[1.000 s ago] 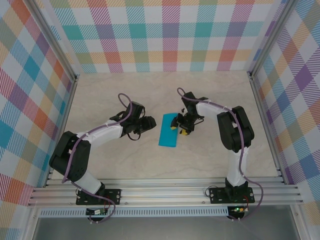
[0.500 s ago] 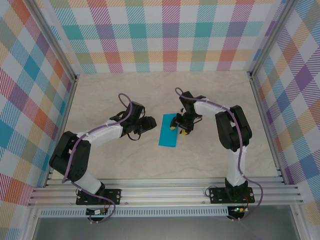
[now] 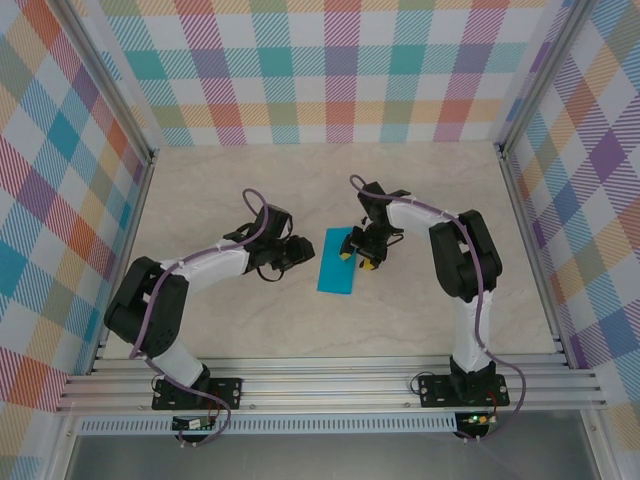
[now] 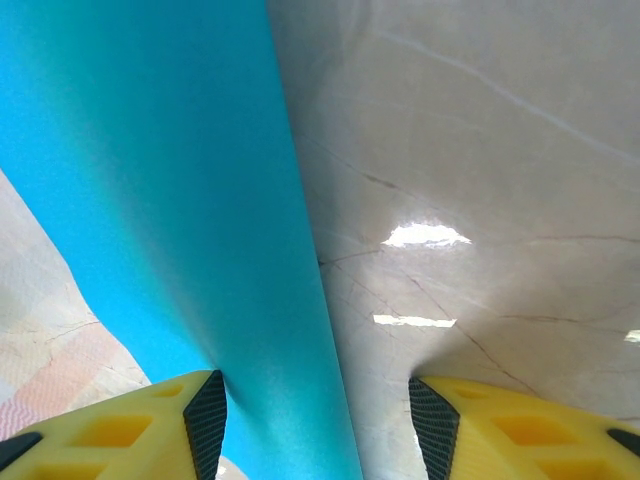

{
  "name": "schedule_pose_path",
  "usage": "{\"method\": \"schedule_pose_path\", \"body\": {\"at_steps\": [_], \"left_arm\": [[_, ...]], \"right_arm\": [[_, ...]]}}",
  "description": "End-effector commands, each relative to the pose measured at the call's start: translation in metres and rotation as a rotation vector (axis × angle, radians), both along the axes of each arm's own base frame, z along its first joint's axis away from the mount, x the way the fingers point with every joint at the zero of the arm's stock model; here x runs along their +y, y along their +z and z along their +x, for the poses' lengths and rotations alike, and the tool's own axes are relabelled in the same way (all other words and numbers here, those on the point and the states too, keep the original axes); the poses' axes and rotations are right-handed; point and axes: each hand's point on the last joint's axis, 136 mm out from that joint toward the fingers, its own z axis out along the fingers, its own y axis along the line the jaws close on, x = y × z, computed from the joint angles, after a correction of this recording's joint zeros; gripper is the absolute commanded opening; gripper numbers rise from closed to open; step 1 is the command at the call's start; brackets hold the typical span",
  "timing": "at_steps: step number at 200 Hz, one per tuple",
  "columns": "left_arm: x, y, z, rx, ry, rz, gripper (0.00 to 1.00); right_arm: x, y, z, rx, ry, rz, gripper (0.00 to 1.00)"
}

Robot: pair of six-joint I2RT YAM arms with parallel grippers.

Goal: Fold a paper plane with a square sheet of paper (pick it up from the middle)
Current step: Hold the square sheet of paper at the center of the table.

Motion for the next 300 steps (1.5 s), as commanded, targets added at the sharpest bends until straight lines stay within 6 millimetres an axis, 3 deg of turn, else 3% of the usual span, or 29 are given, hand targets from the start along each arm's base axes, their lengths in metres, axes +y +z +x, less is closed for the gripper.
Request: {"method": "schedule_pose_path", "body": {"at_steps": [1,15,38,102,178,222,300], "left_arm": [[-0.029,0.001,-0.001,0.015,-0.084,-0.083,0.18],[-0.037,-0.005,0.001,0.041,-0.1,-0.072,0.06],[-0.038,-0.011,0.008,0.05,-0.073,-0.041,0.01],[-0.029,-0.009,0.012,0.028,-0.031,-0.002,0.02],[-0.044,-0.006,0.013,0.034,-0.086,-0.064,0.03],[-0.057,-0.017,0.015,0.077,-0.123,-0.079,0.0],[-0.061,-0.045,0.028,0.115,-0.116,0.009,0.0]], "right_arm": [[-0.031,-0.046,-0.019,0.087,0.0,-0.178,0.56],[-0.032,-0.046,-0.019,0.086,0.005,-0.185,0.56],[-0.03,-0.046,-0.018,0.085,0.015,-0.179,0.58],[-0.031,-0.05,-0.018,0.097,0.037,-0.202,0.59],[-0.036,-0.055,-0.02,0.103,0.055,-0.228,0.59],[-0.038,-0.057,-0.021,0.105,0.054,-0.235,0.58],[-0.037,-0.06,-0.023,0.113,0.053,-0.231,0.58]]}}
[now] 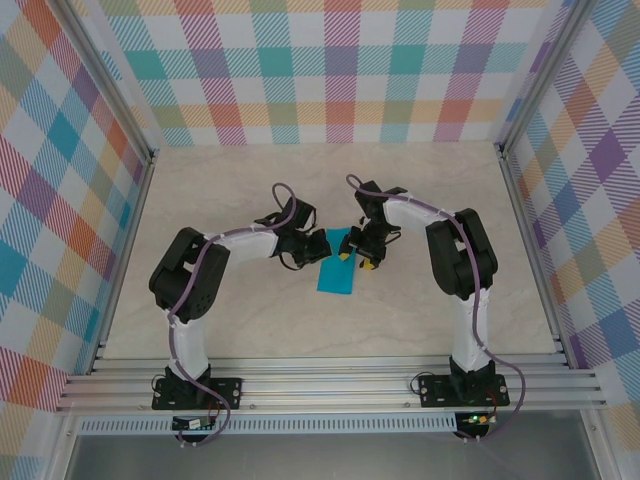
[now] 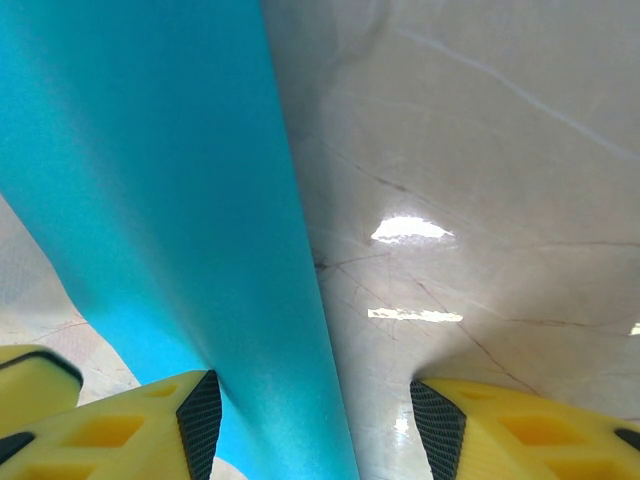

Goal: Fold a paper plane with a square sheet of paper (pick it up from the middle)
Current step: Hold the square sheet of paper at the center of the table.

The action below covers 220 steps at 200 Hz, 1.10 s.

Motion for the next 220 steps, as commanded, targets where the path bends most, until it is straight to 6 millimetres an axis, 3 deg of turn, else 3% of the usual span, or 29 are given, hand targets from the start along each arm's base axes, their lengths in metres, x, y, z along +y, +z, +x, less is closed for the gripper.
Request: {"method": "schedule_pose_path", "body": {"at_steps": [1,99,124,165,173,187,212,220], "left_arm": [[-0.006,-0.008,-0.001,0.007,-0.032,0.036,0.0],[0.006,-0.041,-0.009,0.05,-0.036,0.124,0.0],[0.007,-0.044,-0.013,0.058,-0.039,0.124,0.0],[0.006,-0.048,-0.016,0.062,-0.046,0.121,0.0],[0.005,-0.049,-0.016,0.063,-0.047,0.119,0.0],[0.005,-0.049,-0.016,0.062,-0.046,0.118,0.0],[0.005,-0.049,-0.016,0.062,-0.046,0.114,0.0],[0.004,-0.049,-0.016,0.061,-0.048,0.114,0.0]], "right_arm": [[-0.037,-0.057,-0.023,0.093,0.023,-0.201,0.59],[-0.029,-0.049,-0.017,0.068,0.017,-0.16,0.6],[-0.02,-0.019,0.001,-0.019,0.024,-0.096,0.62],[-0.011,0.066,0.038,-0.268,0.007,0.158,0.63],[-0.012,0.077,0.04,-0.298,0.002,0.202,0.58],[-0.008,0.088,0.04,-0.332,-0.001,0.272,0.38],[0.018,0.093,0.032,-0.332,0.016,0.496,0.01],[0.024,0.089,0.029,-0.318,0.014,0.543,0.0]]}}
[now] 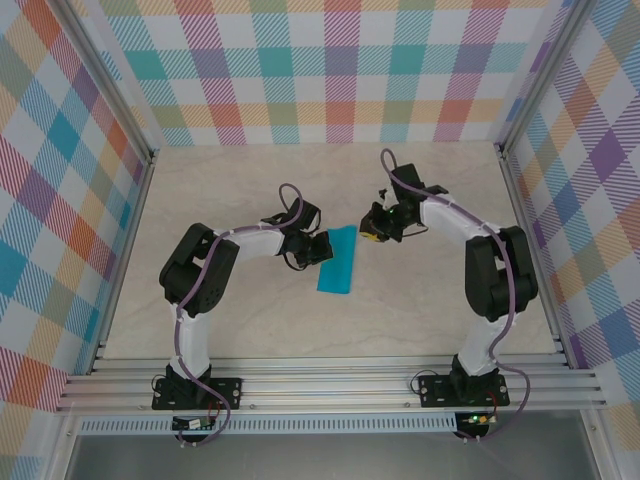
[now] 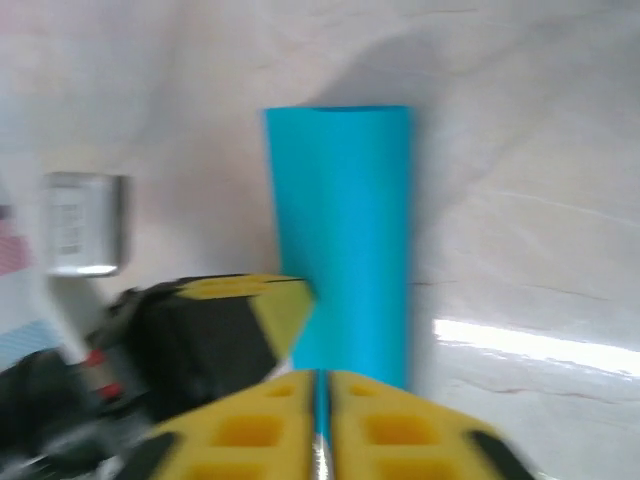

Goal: Fold a paper plane with a square sheet of paper (pick it up from the middle)
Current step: Hold the square sheet of paper at the center of the table, then fold the square sheet of paper in half at the center of the table.

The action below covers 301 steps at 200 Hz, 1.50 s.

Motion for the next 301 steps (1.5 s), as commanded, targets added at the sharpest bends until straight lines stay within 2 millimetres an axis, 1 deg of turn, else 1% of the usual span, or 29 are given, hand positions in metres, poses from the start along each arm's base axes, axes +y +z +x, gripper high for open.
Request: {"method": "schedule_pose_path", "body": {"at_steps": [1,27,55,72,91,123,166,232,245,261,276,301], "left_arm": [[0.006,-0.029,-0.02,0.057,-0.02,0.062,0.0],[0.006,-0.029,-0.021,0.057,-0.025,0.062,0.0],[0.006,-0.03,-0.022,0.058,-0.031,0.06,0.0],[0.005,-0.03,-0.021,0.059,-0.03,0.059,0.0],[0.005,-0.03,-0.022,0.06,-0.03,0.058,0.0],[0.006,-0.032,-0.023,0.064,-0.031,0.062,0.0],[0.006,-0.032,-0.023,0.064,-0.036,0.063,0.0],[0.011,-0.037,-0.027,0.069,-0.034,0.082,0.0],[0.011,-0.038,-0.028,0.071,-0.034,0.081,0.0],[0.011,-0.037,-0.028,0.07,-0.036,0.079,0.0],[0.011,-0.037,-0.027,0.069,-0.035,0.081,0.0],[0.012,-0.036,-0.027,0.065,-0.039,0.084,0.0]], "right_arm": [[0.036,0.001,-0.01,0.0,0.088,0.226,0.0],[0.043,-0.016,-0.017,0.031,0.1,0.255,0.0],[0.046,-0.024,-0.022,0.042,0.133,0.269,0.0],[0.046,-0.032,-0.026,0.06,0.144,0.261,0.0],[0.04,-0.047,-0.029,0.078,0.137,0.216,0.0],[0.036,-0.063,-0.034,0.084,0.148,0.18,0.0],[0.025,-0.079,-0.041,0.076,0.149,0.129,0.0],[0.017,-0.108,-0.054,0.085,0.165,0.098,0.0],[0.017,-0.107,-0.055,0.085,0.169,0.1,0.0],[0.02,-0.098,-0.053,0.074,0.172,0.118,0.02],[0.023,-0.081,-0.049,0.042,0.178,0.144,0.04],[0.031,-0.05,-0.046,-0.01,0.187,0.21,0.03]]}}
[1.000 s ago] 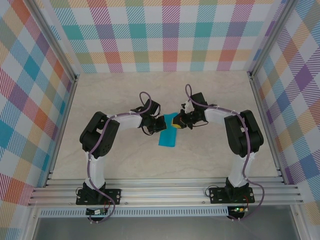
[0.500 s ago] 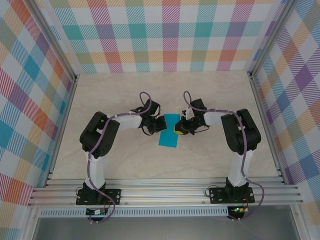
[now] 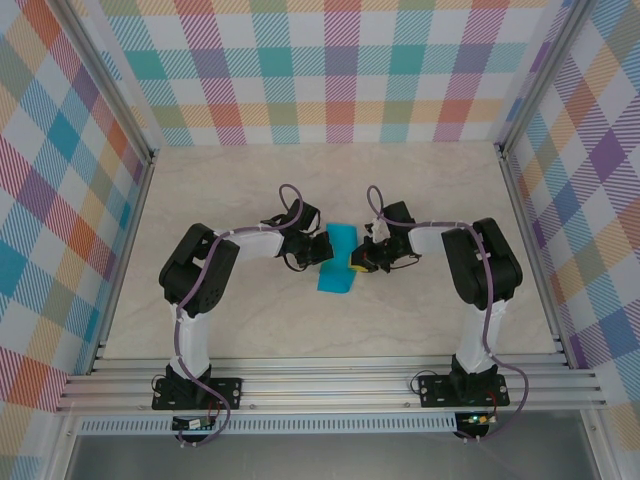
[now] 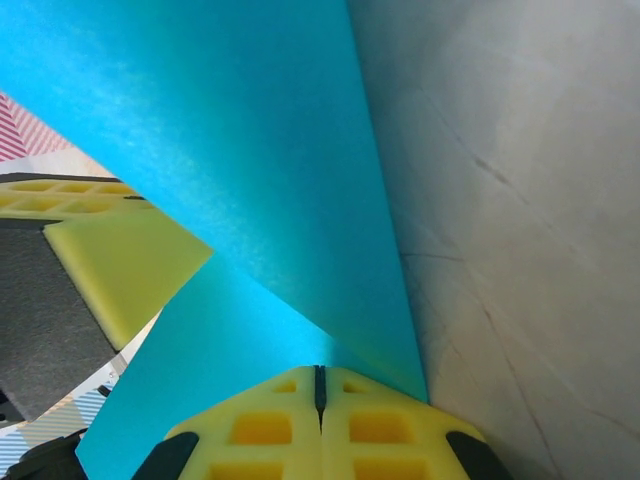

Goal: Fold a paper plane with a square sheet of paper (pick it up from the middle)
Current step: Fold the square sheet of paper in half at the center of the table.

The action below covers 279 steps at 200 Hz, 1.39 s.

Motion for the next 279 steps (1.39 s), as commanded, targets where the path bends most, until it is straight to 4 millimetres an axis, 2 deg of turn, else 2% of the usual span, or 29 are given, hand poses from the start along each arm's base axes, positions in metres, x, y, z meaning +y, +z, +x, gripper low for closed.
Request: {"method": "schedule_pose_path", "body": {"at_steps": [1,23,65,94,135,158,195,212,229,279], "left_arm": [[0.014,-0.035,-0.028,0.085,-0.029,0.102,0.0],[0.014,-0.035,-0.028,0.085,-0.029,0.104,0.0],[0.014,-0.035,-0.028,0.083,-0.033,0.103,0.0],[0.013,-0.035,-0.029,0.086,-0.035,0.099,0.0],[0.013,-0.035,-0.028,0.085,-0.035,0.098,0.0],[0.012,-0.034,-0.028,0.084,-0.035,0.097,0.0],[0.013,-0.034,-0.029,0.084,-0.039,0.098,0.0],[0.012,-0.035,-0.029,0.085,-0.039,0.097,0.0],[0.012,-0.034,-0.028,0.085,-0.039,0.094,0.0],[0.013,-0.034,-0.029,0.085,-0.038,0.096,0.0]], "right_arm": [[0.007,0.035,0.003,-0.075,0.021,0.076,0.02],[0.008,0.039,-0.002,-0.063,0.016,0.105,0.0],[0.01,0.025,-0.019,-0.016,0.026,0.131,0.0],[0.008,0.008,-0.028,0.022,0.042,0.108,0.0],[-0.006,-0.025,-0.038,0.065,0.034,-0.004,0.0],[-0.007,-0.019,-0.036,0.042,0.032,-0.011,0.0],[0.003,0.023,-0.029,-0.041,0.048,0.074,0.0],[0.009,0.033,-0.031,-0.055,0.062,0.101,0.0],[0.01,0.03,-0.036,-0.046,0.066,0.092,0.0],[0.01,0.003,-0.051,0.02,0.074,0.072,0.0]]}}
